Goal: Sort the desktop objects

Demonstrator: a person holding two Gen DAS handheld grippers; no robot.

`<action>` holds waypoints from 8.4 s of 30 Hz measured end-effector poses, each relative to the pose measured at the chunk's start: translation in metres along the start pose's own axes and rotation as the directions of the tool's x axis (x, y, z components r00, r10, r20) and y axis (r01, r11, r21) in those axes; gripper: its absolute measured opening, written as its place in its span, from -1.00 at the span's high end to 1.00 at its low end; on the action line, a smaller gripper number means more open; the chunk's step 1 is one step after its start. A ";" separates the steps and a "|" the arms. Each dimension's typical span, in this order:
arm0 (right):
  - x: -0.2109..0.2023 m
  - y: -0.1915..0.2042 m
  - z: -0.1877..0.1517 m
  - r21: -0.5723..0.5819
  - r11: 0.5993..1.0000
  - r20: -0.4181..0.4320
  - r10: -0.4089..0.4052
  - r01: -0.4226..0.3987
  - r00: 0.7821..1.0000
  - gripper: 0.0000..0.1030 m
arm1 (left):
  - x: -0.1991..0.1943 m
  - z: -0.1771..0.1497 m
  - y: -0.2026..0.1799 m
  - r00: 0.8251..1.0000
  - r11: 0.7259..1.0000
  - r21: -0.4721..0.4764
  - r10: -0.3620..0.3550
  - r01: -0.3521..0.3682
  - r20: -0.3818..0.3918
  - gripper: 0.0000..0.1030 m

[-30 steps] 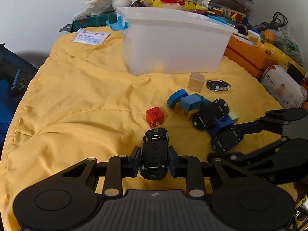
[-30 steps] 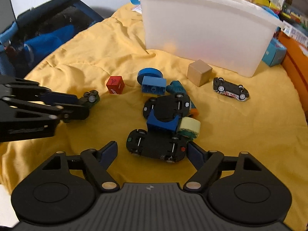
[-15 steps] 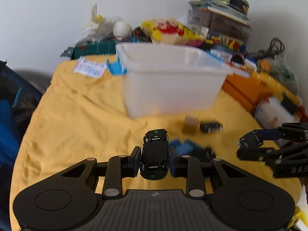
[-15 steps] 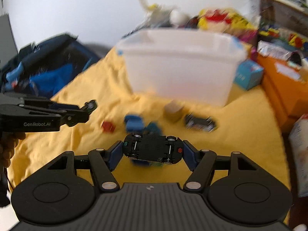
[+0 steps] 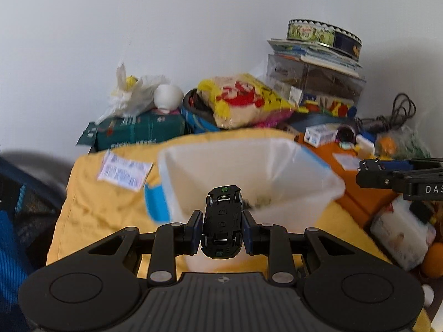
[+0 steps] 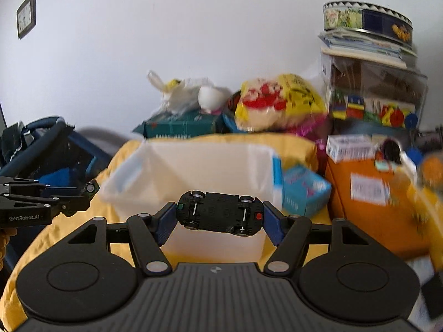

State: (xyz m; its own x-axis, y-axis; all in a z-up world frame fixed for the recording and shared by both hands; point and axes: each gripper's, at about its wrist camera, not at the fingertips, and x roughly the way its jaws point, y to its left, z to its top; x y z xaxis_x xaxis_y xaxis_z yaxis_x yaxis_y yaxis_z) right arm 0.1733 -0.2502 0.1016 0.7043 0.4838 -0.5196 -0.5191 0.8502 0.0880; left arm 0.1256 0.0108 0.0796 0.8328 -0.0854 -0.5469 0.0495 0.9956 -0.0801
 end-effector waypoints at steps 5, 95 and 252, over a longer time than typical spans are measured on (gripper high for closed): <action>0.016 -0.009 0.030 0.008 1.000 -0.002 0.019 -0.019 1.000 -0.33 | 0.016 0.034 -0.002 1.000 0.999 0.031 0.010 -0.011 0.017 0.36; 0.007 -0.013 -0.018 -0.009 1.000 -0.049 0.007 -0.007 0.999 -0.34 | 0.006 -0.012 0.010 1.000 0.998 -0.055 0.004 -0.005 -0.030 0.45; 0.079 -0.012 0.065 -0.040 0.997 -0.052 0.061 -0.063 0.997 -0.22 | 0.070 0.073 0.011 0.992 0.993 -0.031 0.115 -0.117 -0.057 -0.27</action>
State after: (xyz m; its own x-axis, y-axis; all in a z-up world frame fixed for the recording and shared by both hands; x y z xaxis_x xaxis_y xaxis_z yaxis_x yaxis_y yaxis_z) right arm 0.2668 -0.2088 0.1152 0.6452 0.5235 -0.5565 -0.5817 0.8088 0.0864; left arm 0.2251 0.0187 0.1015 0.7999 0.0273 -0.5995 -0.0654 0.9970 -0.0418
